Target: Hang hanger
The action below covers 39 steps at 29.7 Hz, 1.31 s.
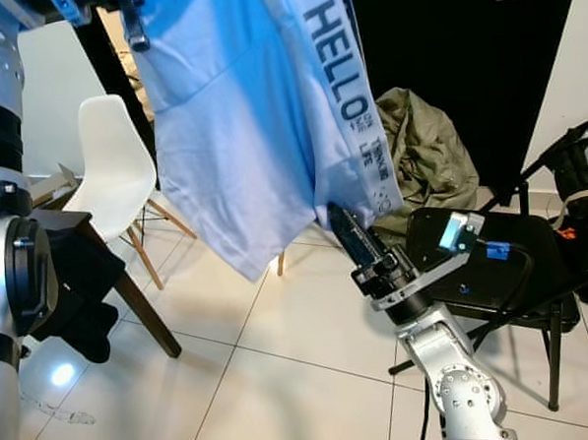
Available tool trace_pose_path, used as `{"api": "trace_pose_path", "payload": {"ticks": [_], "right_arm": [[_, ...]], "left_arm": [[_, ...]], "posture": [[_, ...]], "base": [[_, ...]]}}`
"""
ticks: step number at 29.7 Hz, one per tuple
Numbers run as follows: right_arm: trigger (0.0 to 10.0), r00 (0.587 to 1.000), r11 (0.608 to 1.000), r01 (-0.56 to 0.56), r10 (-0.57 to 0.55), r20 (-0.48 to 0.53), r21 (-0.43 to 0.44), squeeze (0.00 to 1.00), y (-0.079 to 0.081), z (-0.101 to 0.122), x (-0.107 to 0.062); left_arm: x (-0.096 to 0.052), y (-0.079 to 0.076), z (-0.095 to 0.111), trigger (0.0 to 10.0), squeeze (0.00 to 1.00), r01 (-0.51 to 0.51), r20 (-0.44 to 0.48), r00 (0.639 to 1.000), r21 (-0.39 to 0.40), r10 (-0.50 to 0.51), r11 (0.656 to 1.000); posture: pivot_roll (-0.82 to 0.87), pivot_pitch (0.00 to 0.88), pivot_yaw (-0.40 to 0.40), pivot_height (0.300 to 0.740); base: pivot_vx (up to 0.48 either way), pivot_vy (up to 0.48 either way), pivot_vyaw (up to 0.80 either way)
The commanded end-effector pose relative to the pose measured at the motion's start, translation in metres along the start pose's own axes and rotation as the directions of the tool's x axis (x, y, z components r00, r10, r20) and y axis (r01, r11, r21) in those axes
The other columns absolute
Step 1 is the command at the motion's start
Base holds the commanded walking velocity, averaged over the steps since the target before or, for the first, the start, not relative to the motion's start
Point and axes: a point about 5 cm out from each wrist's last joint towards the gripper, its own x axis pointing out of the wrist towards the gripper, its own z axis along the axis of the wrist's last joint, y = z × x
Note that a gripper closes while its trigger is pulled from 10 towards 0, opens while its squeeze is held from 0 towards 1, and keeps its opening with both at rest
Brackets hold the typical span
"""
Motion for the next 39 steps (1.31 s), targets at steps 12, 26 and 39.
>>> {"api": "trace_pose_path", "payload": {"ticks": [12, 26, 39], "right_arm": [[0.0, 0.993, 0.998, -0.054, 0.057, 0.099, -0.027, 0.00, 0.007, 0.021, 0.005], [0.0, 0.997, 0.966, 0.008, 0.012, 0.077, -0.259, 0.00, -0.006, 0.065, 0.003], [0.0, 0.977, 0.829, -0.075, -0.049, -0.206, -0.554, 0.00, -0.011, 0.050, 0.008]], "left_arm": [[-0.007, -0.001, -0.008, 0.0, 0.00, -0.001, -0.006, 1.000, -0.034, 0.001, 0.999], [-0.080, -0.087, -0.102, 0.0, 0.00, 0.013, -0.152, 0.984, -0.445, -0.090, 0.895], [-0.106, -0.108, -0.082, 0.0, 0.00, 0.003, 0.091, 0.994, -0.584, 0.062, 0.812]], "posture": [[-0.03, 0.000, 0.149, 0.740], [-0.02, 0.000, 0.131, 0.740], [0.00, 0.008, 0.103, 0.740]], "base": [[0.000, 0.000, 0.00], [0.000, 0.000, 0.00], [0.000, 0.000, 0.00]]}}
